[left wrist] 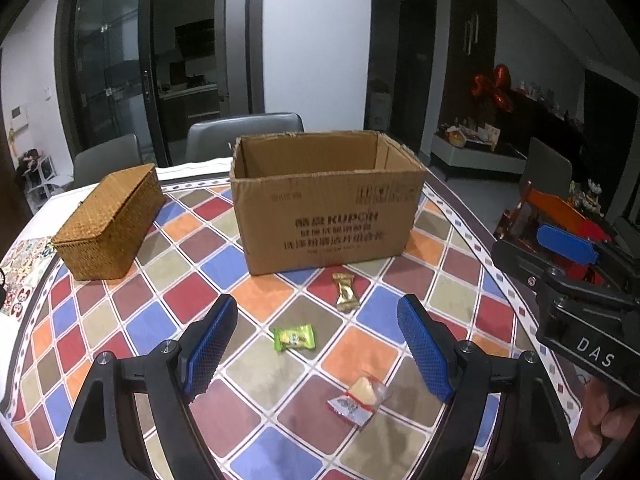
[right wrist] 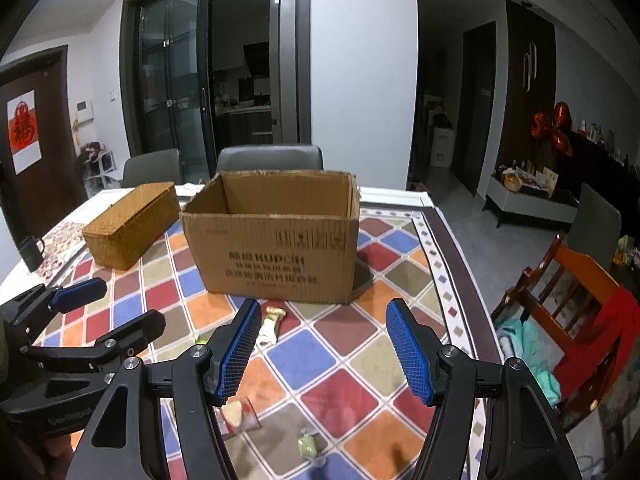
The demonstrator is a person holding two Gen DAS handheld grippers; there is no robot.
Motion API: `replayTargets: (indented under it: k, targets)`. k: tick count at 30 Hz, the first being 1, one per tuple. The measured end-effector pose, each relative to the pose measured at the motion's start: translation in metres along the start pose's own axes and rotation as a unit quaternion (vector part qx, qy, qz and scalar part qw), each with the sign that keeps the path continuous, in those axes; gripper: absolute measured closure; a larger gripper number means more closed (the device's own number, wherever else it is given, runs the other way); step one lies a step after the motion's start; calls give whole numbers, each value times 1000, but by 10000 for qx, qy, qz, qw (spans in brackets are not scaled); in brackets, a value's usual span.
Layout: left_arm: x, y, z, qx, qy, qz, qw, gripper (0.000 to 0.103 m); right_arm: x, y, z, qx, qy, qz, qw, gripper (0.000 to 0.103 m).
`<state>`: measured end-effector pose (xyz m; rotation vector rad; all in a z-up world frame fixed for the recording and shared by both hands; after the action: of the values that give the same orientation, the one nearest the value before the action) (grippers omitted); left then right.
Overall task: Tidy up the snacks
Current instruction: 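Withdraw both tools from the box toward the remaining snacks on the table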
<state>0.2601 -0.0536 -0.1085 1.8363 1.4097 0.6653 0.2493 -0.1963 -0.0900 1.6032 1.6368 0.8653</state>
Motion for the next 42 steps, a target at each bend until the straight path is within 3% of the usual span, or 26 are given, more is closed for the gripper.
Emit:
replayTargets:
  k: [42]
  targets:
    - [-22, -85, 54, 973, -428, 459, 9933, 22, -4, -88, 33, 923, -115, 134, 9956, 37]
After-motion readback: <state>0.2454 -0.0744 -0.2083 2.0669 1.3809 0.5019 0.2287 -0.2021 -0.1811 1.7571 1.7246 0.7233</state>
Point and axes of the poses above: each gripper's, at about its wrist camera, not at the fingertips, and z roughly the way its jaws point, x to its left, y to its top, the point moved 4 cm from there along z, roughly the way its jaws point, and after that the axes turned 2 degrees about -x, right-handed, at the moved point
